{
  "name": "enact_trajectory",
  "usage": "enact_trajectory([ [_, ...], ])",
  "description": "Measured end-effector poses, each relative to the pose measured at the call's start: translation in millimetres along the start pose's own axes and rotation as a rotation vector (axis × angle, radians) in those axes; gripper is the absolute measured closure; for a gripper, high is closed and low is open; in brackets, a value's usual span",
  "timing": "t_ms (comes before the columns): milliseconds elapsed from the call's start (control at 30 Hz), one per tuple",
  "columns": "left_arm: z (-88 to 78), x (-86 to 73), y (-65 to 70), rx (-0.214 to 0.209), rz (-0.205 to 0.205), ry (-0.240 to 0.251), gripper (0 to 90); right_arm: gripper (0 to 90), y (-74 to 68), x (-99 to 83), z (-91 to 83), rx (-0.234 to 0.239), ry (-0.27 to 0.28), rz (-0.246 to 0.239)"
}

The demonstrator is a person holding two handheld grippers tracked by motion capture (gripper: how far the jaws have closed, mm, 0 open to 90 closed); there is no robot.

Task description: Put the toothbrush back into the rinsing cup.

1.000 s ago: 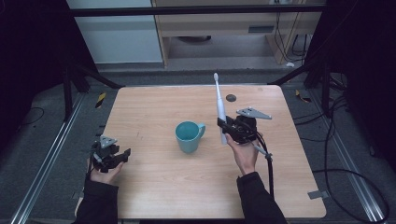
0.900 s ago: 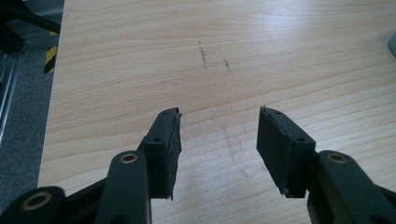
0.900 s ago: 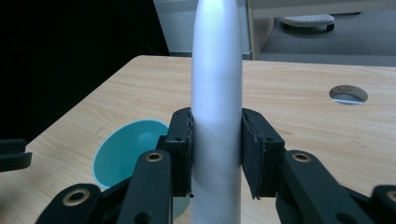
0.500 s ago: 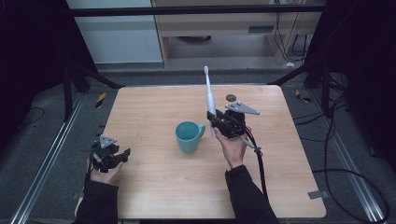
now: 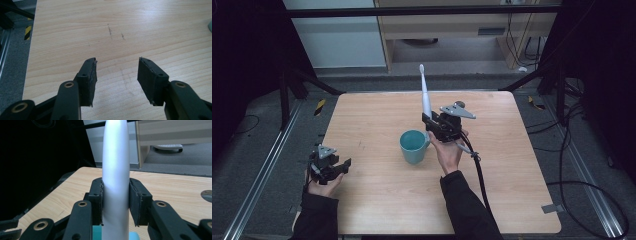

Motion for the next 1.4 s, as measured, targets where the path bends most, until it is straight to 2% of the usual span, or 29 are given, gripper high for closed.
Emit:
enact_trajectory([
  [233,-0.7,0.0,-1.1,0.001,-0.004,0.003,49.1,66.3,-7.3,-2.4,9.7,-0.008,-0.003,-0.011],
  [600,-1.2,0.6,-1.4,0.002,-0.006,0.009,49.4,66.2,-24.7,1.1,19.4,0.02,0.012,0.002],
  [1000,-0.9,0.9,-1.1,-0.001,-0.007,0.011,49.4,66.2,-35.2,-11.0,31.8,0.025,-0.005,-0.011],
  [1267,-0.9,1.2,-0.6,0.0,-0.003,0.011,49.4,66.3,-38.5,-28.0,38.9,0.024,-0.032,-0.017],
  [1400,-1.0,1.1,-0.7,0.001,-0.002,0.011,49.4,66.2,-38.5,-36.0,42.3,0.013,-0.047,-0.035],
])
Point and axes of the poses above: each handheld gripper's, and its own axes: z roughly forward along the jaws, x roughly out of its top, y roughly to its right, the point moved 8 cm from there along z, roughly forward along the jaws, and after that the axes turned 9 degrees about -x, right-handed, at the moved point
